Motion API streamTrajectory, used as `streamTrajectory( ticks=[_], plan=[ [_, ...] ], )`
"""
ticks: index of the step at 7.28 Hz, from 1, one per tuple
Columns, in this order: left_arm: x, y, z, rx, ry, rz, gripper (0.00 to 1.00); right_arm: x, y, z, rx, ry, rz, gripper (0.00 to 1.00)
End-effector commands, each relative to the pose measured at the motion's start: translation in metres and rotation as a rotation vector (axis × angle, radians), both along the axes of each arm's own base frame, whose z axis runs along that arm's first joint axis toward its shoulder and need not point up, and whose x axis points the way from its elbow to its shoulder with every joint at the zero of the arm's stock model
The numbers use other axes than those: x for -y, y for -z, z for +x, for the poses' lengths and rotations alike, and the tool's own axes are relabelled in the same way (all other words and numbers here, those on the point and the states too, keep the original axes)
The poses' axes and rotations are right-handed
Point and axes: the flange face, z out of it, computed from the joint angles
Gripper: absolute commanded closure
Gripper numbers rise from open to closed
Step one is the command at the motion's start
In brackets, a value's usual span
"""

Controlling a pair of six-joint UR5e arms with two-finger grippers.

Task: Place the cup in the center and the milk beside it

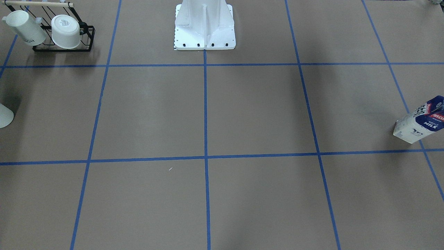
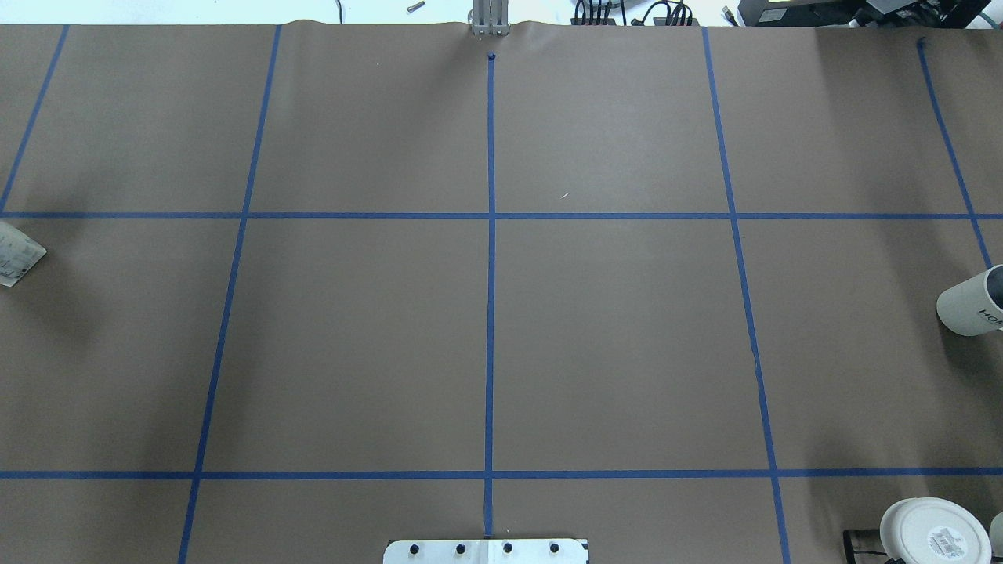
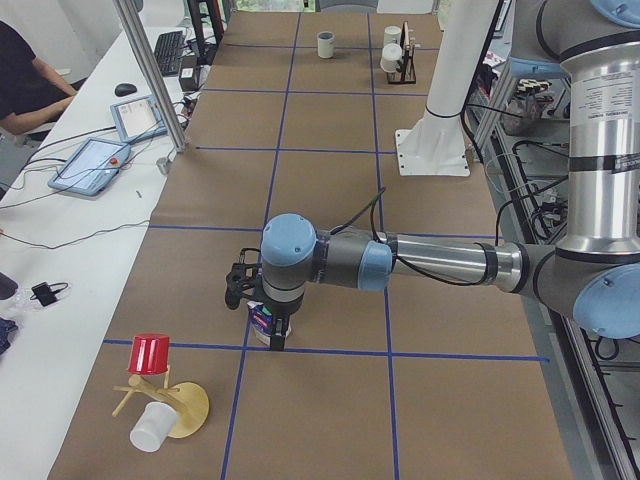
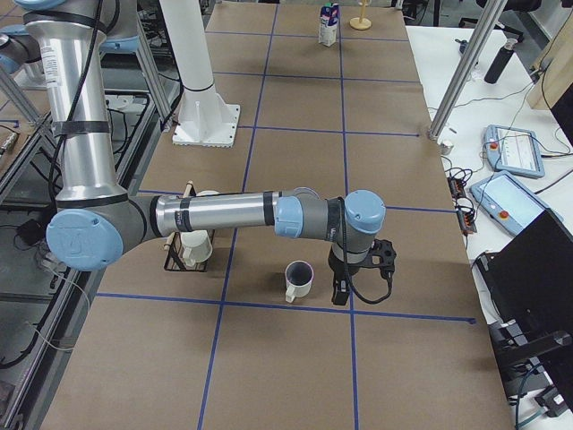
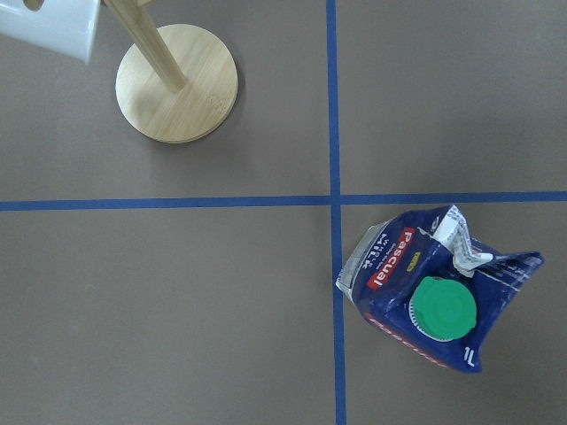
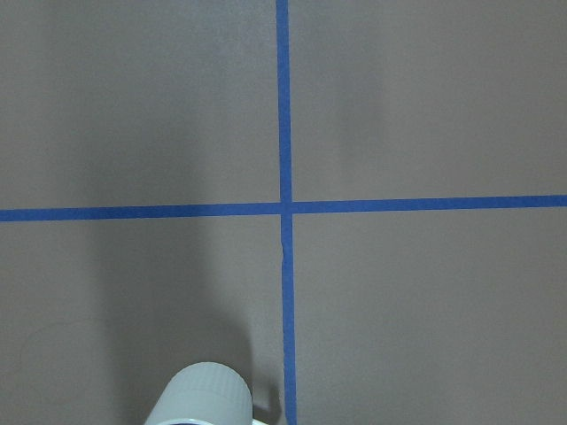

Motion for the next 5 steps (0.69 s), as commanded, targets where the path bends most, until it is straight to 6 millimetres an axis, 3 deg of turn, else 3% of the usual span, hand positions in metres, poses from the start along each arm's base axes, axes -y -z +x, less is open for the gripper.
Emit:
streamTrajectory(
  ticks=[1,5],
  plan=[
    [0.0,-0.0001,0.0005,-0.004,-0.001,0.0,0.01,0.0047,0.0047,-0.0114,0.008,0.02,0.019,0.0],
    [0.0008,0.0017,0.0008,-0.006,-0.008,0.02,0.01,0.0053,0.0099,-0.0139,0.04,0.02,0.03,0.0]
  ],
)
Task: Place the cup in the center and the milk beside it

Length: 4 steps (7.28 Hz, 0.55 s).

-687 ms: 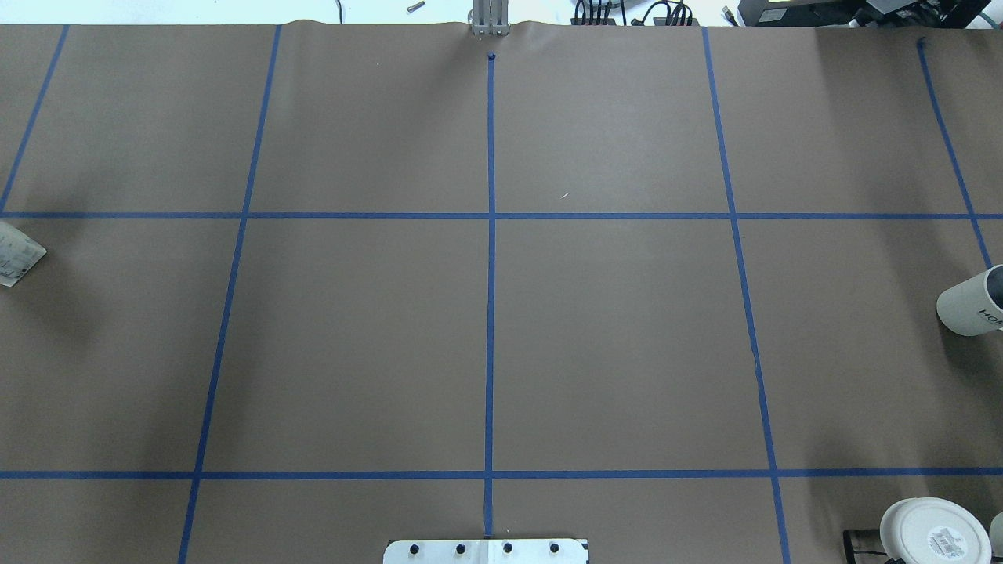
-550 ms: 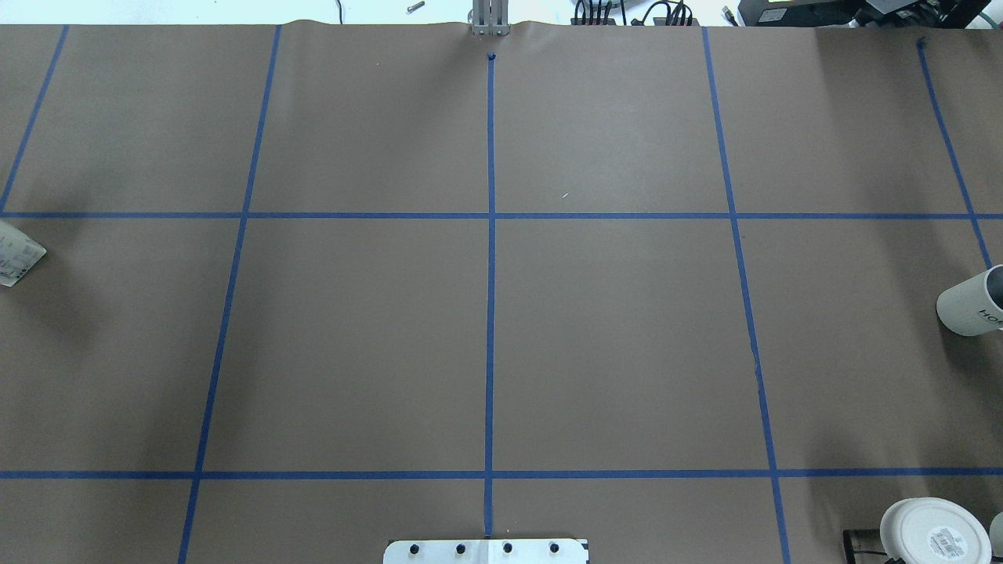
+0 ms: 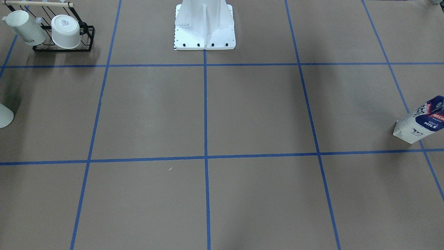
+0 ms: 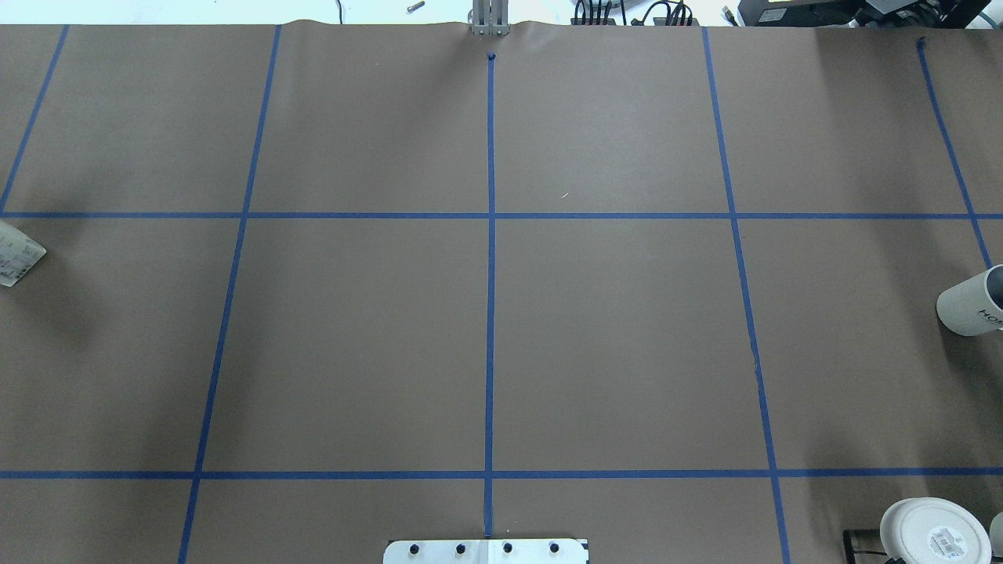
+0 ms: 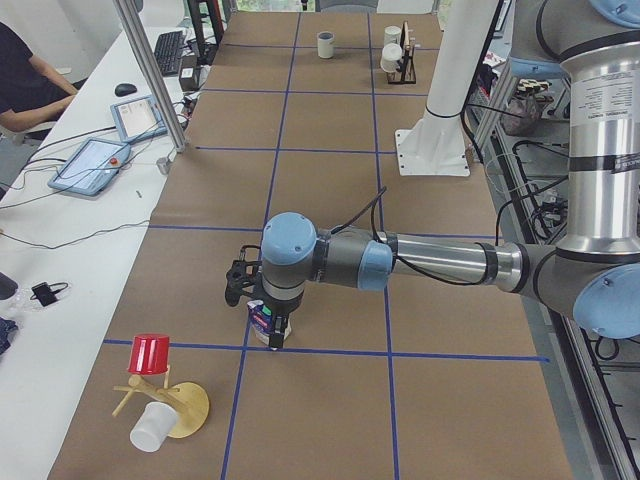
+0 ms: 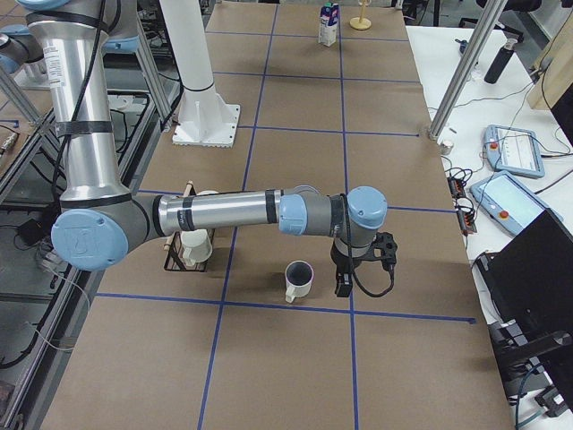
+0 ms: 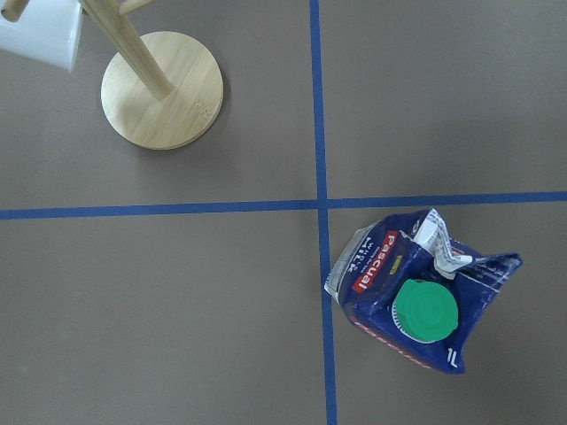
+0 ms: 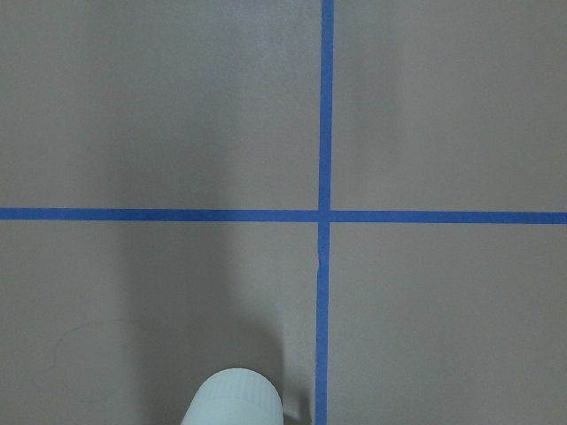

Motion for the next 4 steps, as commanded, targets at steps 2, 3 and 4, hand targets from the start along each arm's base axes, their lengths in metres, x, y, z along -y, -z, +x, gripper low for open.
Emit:
streamTrajectory(
  ticks=[2,3,4],
  plan=[
    [0.0004,0.0001,0.0,0.0,-0.001,0.004,0.01,0.0017,0.0027,-0.0006,0.005,-0.001,0.023,0.0],
    [0.0006,-0.002,0.0007,0.0,-0.003,0.001,0.01,0.0026,0.0031,-0.0007,0.006,-0.001,0.026,0.0],
    [0.0005,-0.0029,0.0007,0.0,-0.003,-0.002,0.01,0.0027,0.0052,-0.0006,0.004,-0.001,0.03,0.0]
  ],
)
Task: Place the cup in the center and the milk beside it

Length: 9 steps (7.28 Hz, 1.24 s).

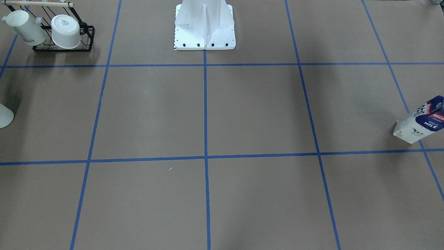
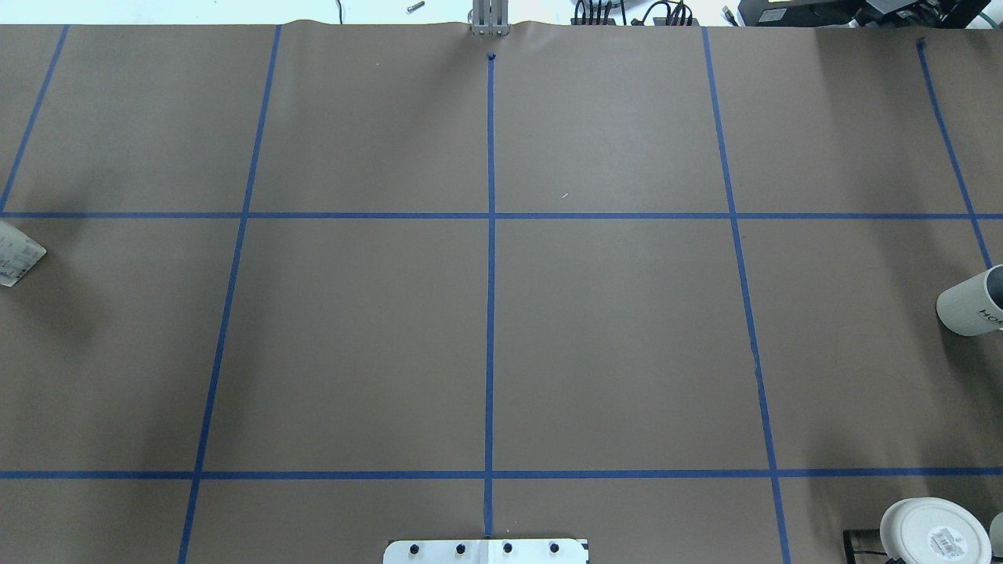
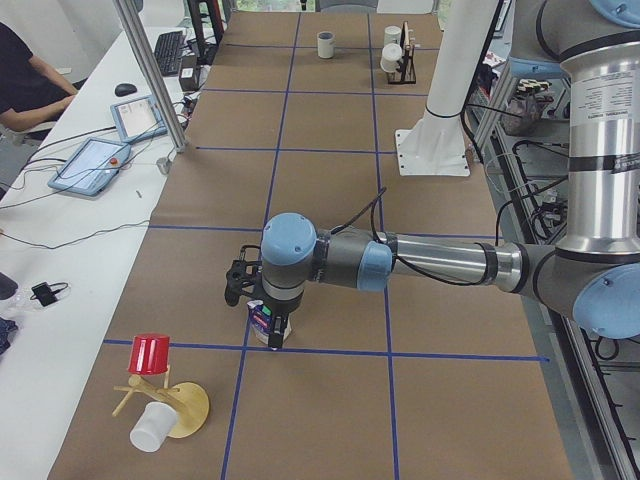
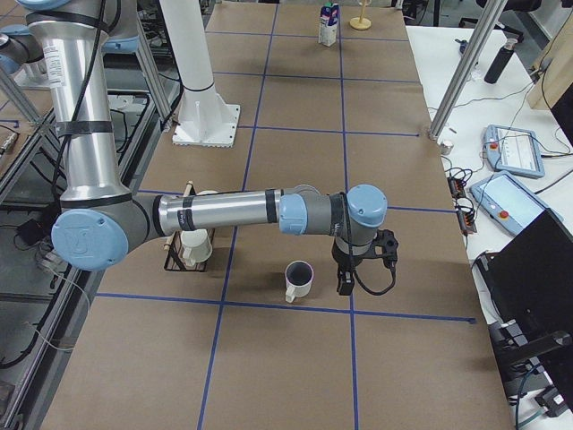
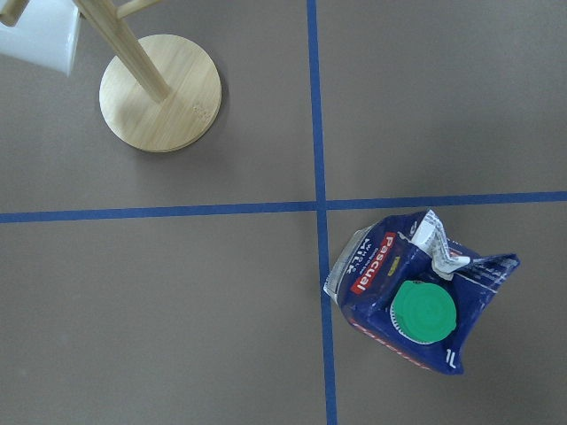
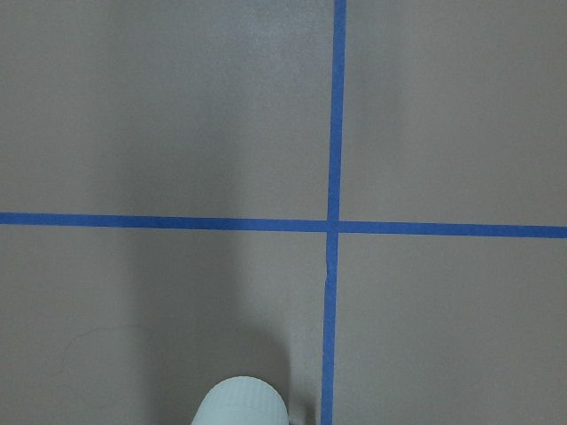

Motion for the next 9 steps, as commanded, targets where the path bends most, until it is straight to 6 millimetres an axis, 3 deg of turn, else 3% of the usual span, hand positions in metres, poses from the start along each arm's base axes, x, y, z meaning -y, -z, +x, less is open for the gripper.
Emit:
streamTrajectory(
  ticks=[1,4,7,9],
  plan=[
    [0.0,0.0,0.0,0.0,0.001,0.0,0.01,0.001,0.003,-0.001,0.001,0.001,0.008,0.0],
    [0.002,0.008,0.0,-0.002,0.001,0.017,0.01,0.001,0.001,-0.004,0.001,0.008,0.005,0.0],
    [0.001,0.01,0.002,-0.029,0.001,0.012,0.01,0.007,0.019,-0.006,0.02,0.017,0.075,0.0],
    [0.003,0.027,0.005,-0.069,-0.014,0.049,0.01,-0.001,0.011,-0.012,0.02,0.022,0.061,0.0]
  ],
)
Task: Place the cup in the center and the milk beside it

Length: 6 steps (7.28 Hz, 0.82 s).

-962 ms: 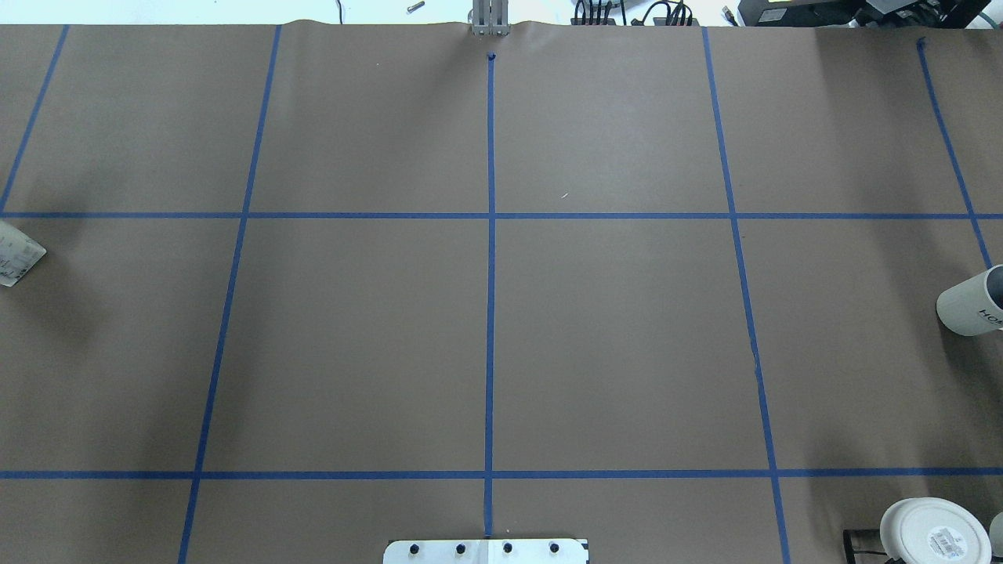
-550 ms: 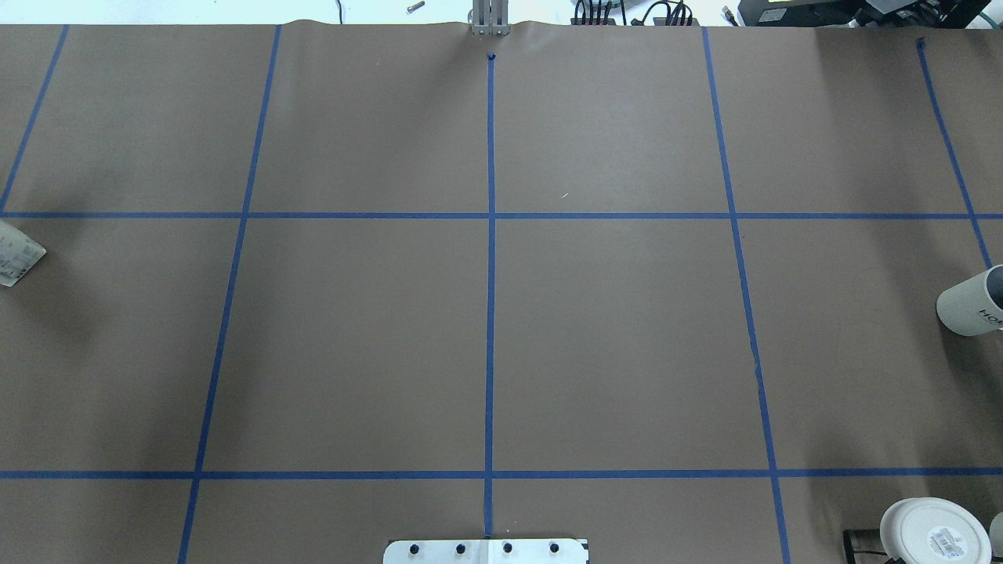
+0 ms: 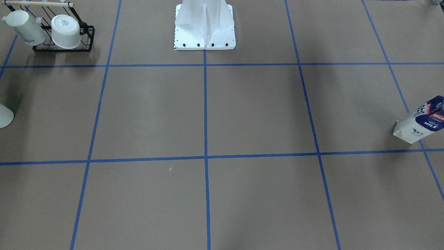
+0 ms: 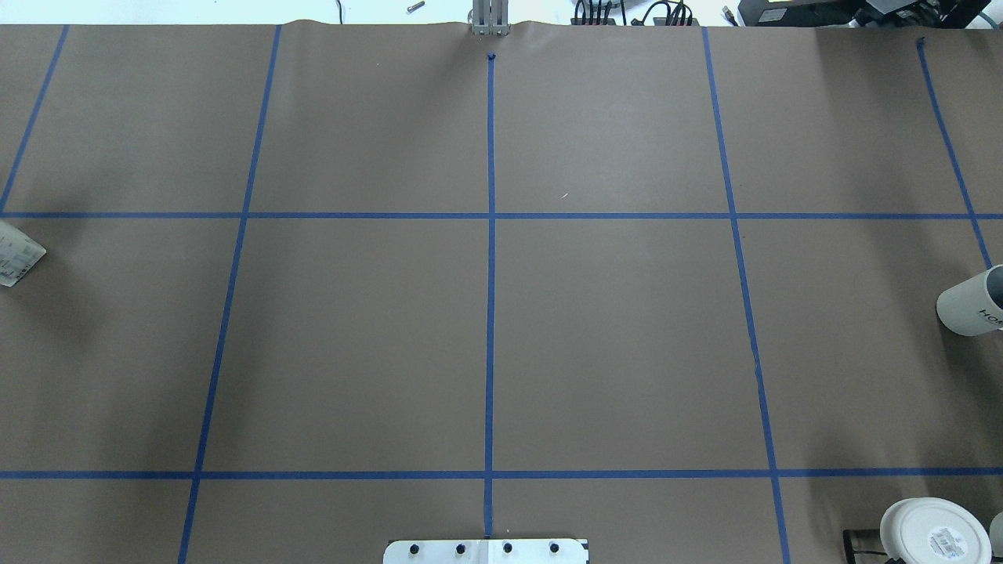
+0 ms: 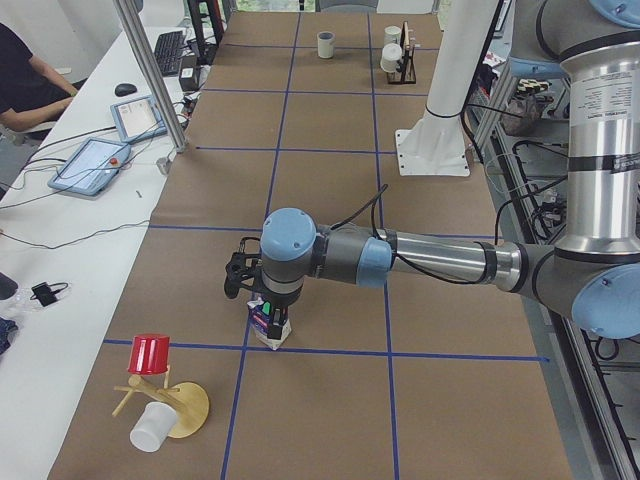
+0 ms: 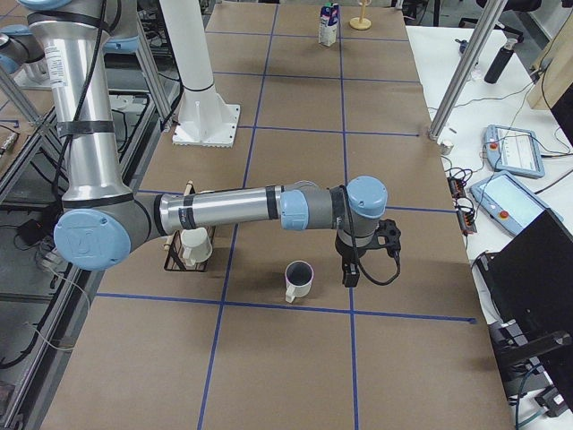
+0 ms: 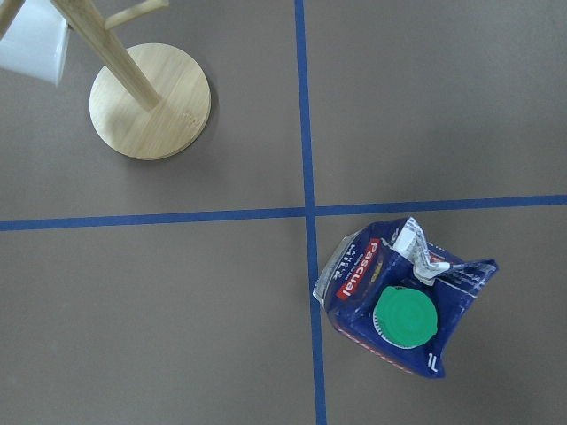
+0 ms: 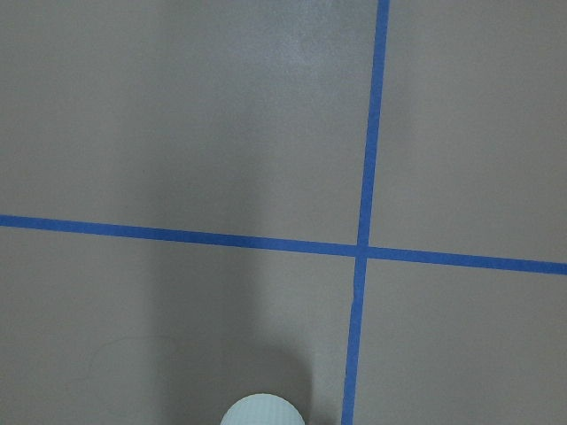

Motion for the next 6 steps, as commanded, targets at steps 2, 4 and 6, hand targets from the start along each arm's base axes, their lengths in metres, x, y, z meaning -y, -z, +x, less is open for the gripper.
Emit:
streamTrajectory(
  ticks=[2,4,6],
  plan=[
    [0.0,0.001,0.002,-0.004,-0.007,0.002,0.01,-0.026,-0.023,-0.027,0.025,0.064,0.069,0.0],
    [-0.003,0.001,0.002,-0.005,-0.008,0.004,0.01,-0.078,-0.075,-0.05,0.037,0.128,0.141,0.0],
    [-0.003,-0.003,0.002,-0.006,-0.007,-0.005,0.01,-0.084,-0.081,-0.074,0.04,0.187,0.134,0.0]
  ],
)
